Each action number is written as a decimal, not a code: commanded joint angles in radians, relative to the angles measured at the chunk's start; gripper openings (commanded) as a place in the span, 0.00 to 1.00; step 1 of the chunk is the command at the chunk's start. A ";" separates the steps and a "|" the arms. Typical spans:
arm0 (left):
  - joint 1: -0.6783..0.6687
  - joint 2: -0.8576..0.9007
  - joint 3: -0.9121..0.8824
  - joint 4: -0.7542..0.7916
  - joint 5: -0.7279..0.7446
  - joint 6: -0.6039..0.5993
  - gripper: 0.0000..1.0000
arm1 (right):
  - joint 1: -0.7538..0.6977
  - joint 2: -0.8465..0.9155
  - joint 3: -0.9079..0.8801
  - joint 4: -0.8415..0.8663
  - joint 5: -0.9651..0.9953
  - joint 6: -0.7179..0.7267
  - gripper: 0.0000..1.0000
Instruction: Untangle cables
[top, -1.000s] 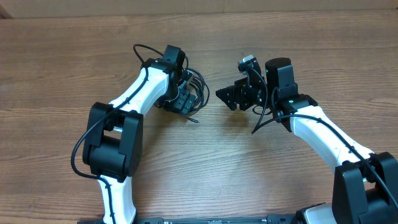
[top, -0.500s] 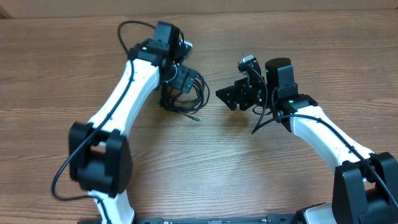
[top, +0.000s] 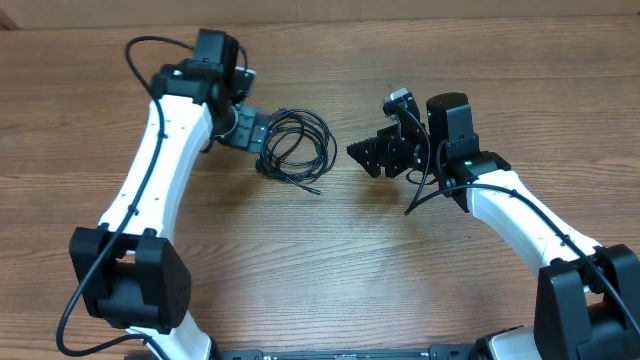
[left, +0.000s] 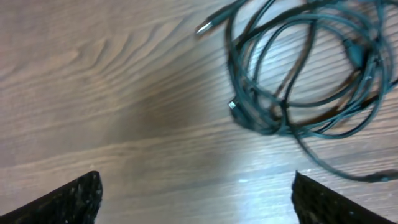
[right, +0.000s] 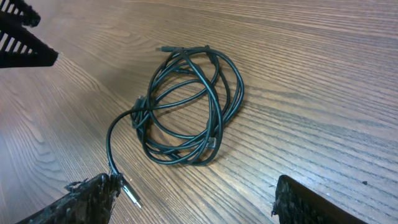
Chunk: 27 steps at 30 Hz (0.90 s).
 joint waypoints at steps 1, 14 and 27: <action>0.002 0.006 -0.029 -0.012 -0.011 0.037 0.95 | 0.005 -0.025 0.012 0.006 -0.001 0.000 0.81; -0.051 0.020 -0.258 0.185 0.000 0.045 1.00 | 0.005 -0.025 0.012 0.014 -0.001 0.000 0.81; -0.148 0.165 -0.270 0.326 -0.044 0.017 1.00 | 0.005 -0.025 0.012 0.031 -0.001 0.001 0.81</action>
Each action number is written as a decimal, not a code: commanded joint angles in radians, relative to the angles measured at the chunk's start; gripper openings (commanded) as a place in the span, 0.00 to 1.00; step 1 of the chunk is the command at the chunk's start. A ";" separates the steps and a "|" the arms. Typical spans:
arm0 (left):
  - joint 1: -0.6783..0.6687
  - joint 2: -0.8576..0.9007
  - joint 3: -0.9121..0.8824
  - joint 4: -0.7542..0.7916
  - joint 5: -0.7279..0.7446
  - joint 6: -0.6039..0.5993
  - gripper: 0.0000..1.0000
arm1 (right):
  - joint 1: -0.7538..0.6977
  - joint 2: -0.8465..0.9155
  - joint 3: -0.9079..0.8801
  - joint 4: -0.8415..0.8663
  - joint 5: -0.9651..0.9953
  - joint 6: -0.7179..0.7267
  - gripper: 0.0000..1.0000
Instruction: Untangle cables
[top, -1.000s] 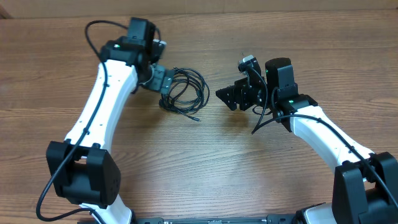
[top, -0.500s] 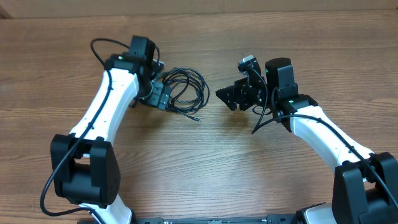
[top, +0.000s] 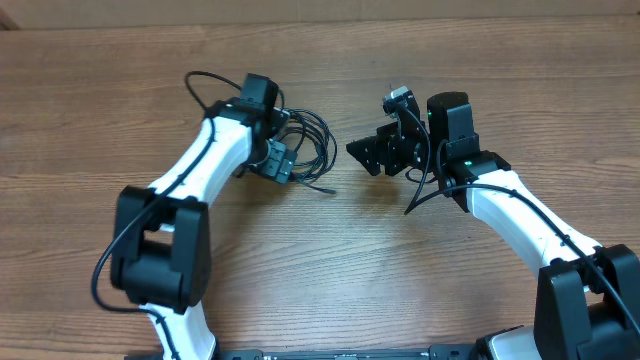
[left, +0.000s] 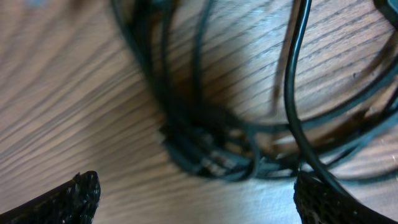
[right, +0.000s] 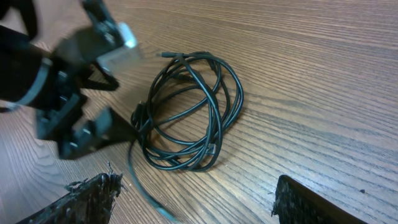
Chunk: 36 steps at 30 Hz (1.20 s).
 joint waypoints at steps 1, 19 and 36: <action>-0.026 0.037 -0.009 0.015 -0.037 -0.018 1.00 | 0.005 -0.025 0.012 0.007 0.000 0.001 0.81; -0.012 0.060 -0.008 0.032 -0.087 -0.131 0.96 | 0.005 -0.025 0.012 0.005 0.000 0.001 0.81; 0.008 0.060 -0.008 0.053 -0.134 -0.116 0.92 | 0.005 -0.025 0.012 0.005 0.000 0.001 0.81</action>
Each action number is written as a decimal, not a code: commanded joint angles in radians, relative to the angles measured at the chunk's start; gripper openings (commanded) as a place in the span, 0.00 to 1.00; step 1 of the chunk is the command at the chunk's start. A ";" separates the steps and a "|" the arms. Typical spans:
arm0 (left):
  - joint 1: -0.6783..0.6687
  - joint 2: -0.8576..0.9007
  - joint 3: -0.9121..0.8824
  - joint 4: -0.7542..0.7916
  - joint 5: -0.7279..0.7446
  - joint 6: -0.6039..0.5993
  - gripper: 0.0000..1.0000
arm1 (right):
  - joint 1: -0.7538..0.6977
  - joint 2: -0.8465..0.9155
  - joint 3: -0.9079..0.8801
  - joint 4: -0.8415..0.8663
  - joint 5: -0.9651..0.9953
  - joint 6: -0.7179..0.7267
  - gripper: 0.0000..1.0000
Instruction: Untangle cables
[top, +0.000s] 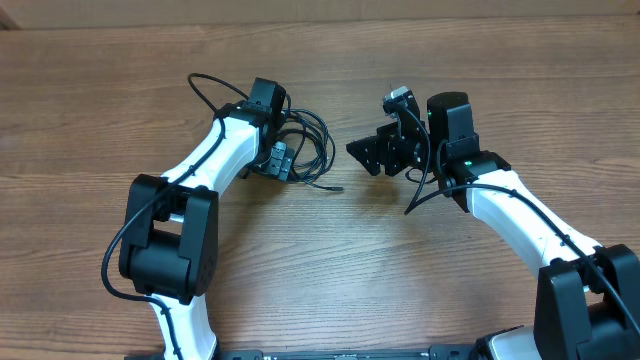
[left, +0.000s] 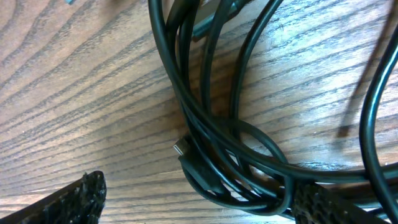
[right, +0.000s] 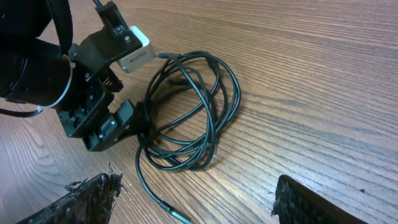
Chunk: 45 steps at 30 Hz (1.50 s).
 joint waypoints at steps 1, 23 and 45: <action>0.005 0.019 -0.008 0.024 -0.031 0.010 0.90 | 0.005 -0.025 0.012 0.006 0.000 0.001 0.81; 0.005 0.021 -0.021 0.072 -0.002 0.010 0.23 | 0.005 -0.025 0.012 0.005 0.000 0.001 0.81; 0.005 0.108 -0.042 0.102 0.003 0.009 0.13 | 0.005 -0.025 0.012 0.005 0.000 0.000 0.81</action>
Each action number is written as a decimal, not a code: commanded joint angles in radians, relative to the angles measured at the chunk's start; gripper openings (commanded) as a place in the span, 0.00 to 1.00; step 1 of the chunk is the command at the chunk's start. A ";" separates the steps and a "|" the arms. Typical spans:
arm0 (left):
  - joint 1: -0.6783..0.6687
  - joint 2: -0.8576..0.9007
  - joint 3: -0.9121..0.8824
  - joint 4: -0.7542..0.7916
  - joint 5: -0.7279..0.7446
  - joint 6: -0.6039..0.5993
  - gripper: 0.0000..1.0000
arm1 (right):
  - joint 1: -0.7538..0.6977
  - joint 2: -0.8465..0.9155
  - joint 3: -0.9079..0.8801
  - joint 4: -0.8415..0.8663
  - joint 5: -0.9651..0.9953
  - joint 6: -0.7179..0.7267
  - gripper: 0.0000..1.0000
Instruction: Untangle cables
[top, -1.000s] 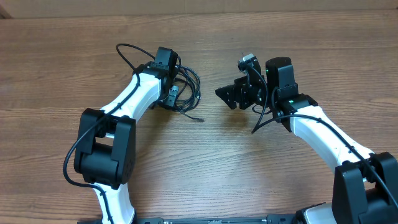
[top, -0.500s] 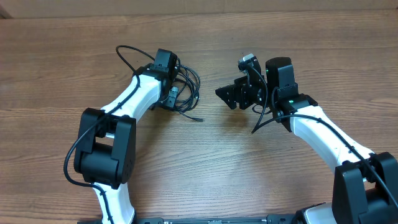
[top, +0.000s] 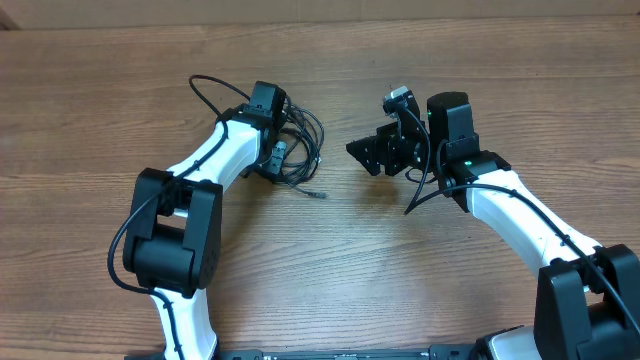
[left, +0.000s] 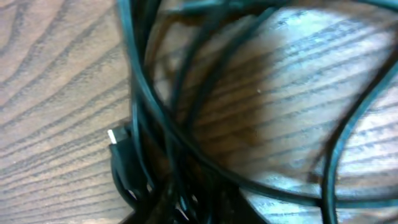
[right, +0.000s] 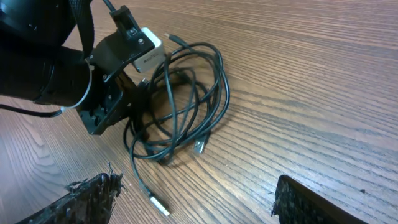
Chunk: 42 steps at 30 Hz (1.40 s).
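Note:
A tangle of thin black cable (top: 303, 148) lies on the wooden table, left of centre. My left gripper (top: 276, 158) is at the tangle's left edge and shut on a bunch of its strands. In the left wrist view the strands (left: 186, 118) fill the frame, with a plug (left: 118, 138) at the left, and the fingers meet in the dark at the bottom. The right wrist view shows the coil (right: 186, 99) bunched against the left gripper (right: 124, 115). One free end with a silver plug (right: 159, 205) trails toward me. My right gripper (top: 363, 156) hangs open to the right of the tangle, its fingers (right: 93, 194) wide apart.
The wooden tabletop (top: 420, 290) stretches around both arms. The left arm's own black lead (top: 205, 95) loops above its wrist. The right arm's lead (top: 425, 190) hangs beside its forearm. The table's far edge (top: 320, 22) runs along the top.
My left gripper, then open astride the strands, is now shut on them. The coil is bunched tighter and the free end lies further left. The right arm has not moved.
My left gripper was open to the left of the coil. Then it was at the coil's left edge, and after that low over the strands with its fingers still apart. Now it is shut on them. The right gripper stayed open in place.

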 joint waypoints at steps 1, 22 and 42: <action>0.003 0.071 -0.014 -0.009 0.029 0.003 0.05 | 0.005 -0.025 0.012 0.005 -0.001 0.000 0.81; 0.002 0.064 0.501 -0.412 0.146 -0.262 0.04 | 0.005 -0.025 0.012 0.006 -0.009 0.000 0.81; 0.058 0.064 0.591 -0.246 0.811 -0.918 0.04 | 0.005 -0.025 0.012 0.059 -0.257 0.000 0.81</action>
